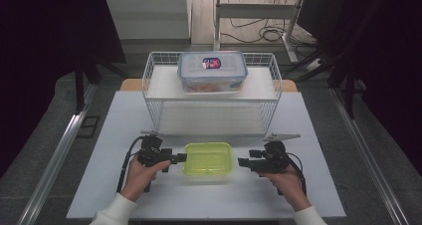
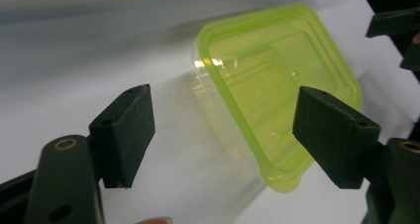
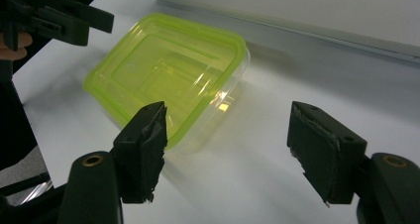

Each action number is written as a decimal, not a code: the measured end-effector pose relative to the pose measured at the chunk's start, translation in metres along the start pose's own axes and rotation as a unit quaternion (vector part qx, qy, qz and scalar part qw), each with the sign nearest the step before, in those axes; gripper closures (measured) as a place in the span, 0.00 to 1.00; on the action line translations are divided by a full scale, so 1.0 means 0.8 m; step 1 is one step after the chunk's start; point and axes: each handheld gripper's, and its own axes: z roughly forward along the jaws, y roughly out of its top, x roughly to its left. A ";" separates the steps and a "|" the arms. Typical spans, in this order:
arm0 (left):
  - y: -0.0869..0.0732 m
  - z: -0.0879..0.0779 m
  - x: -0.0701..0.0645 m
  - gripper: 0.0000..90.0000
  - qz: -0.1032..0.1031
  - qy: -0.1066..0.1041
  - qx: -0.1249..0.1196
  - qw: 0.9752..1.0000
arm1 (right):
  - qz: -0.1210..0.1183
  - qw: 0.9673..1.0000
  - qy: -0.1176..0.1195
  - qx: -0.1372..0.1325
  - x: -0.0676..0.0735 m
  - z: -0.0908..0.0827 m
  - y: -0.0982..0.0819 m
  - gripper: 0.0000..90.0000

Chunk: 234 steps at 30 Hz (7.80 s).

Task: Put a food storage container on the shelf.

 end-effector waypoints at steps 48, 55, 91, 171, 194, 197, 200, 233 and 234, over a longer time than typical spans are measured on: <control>-0.007 0.029 0.009 0.72 -0.017 -0.055 0.026 0.998 | 0.053 0.996 0.058 0.043 -0.007 0.075 0.009 0.48; -0.008 0.029 0.007 0.73 -0.020 -0.053 0.023 0.998 | 0.059 0.995 0.068 0.042 -0.008 0.073 0.009 0.59; -0.031 0.014 -0.011 0.82 0.024 -0.047 -0.011 0.999 | 0.062 0.995 0.070 0.019 0.004 0.049 -0.007 0.83; 0.144 -0.154 -0.133 0.88 0.199 -0.024 -0.163 0.966 | -0.099 0.985 0.023 -0.139 0.083 -0.116 0.192 0.89; 0.215 -0.169 -0.127 0.89 0.186 -0.018 -0.174 0.967 | -0.098 0.984 0.018 -0.146 0.074 -0.125 0.268 0.89; 0.223 -0.168 -0.123 0.89 0.181 -0.016 -0.174 0.968 | -0.094 0.985 0.015 -0.141 0.069 -0.119 0.282 0.89; 0.241 -0.164 -0.114 0.89 0.178 -0.016 -0.169 0.969 | -0.088 0.987 0.016 -0.136 0.061 -0.114 0.294 0.89; 0.291 -0.126 -0.081 0.74 0.101 -0.015 -0.168 0.981 | -0.004 0.991 0.022 -0.130 0.011 -0.065 0.331 0.79; 0.292 -0.124 -0.080 0.73 0.096 -0.016 -0.171 0.981 | -0.002 0.991 0.021 -0.131 0.010 -0.065 0.331 0.79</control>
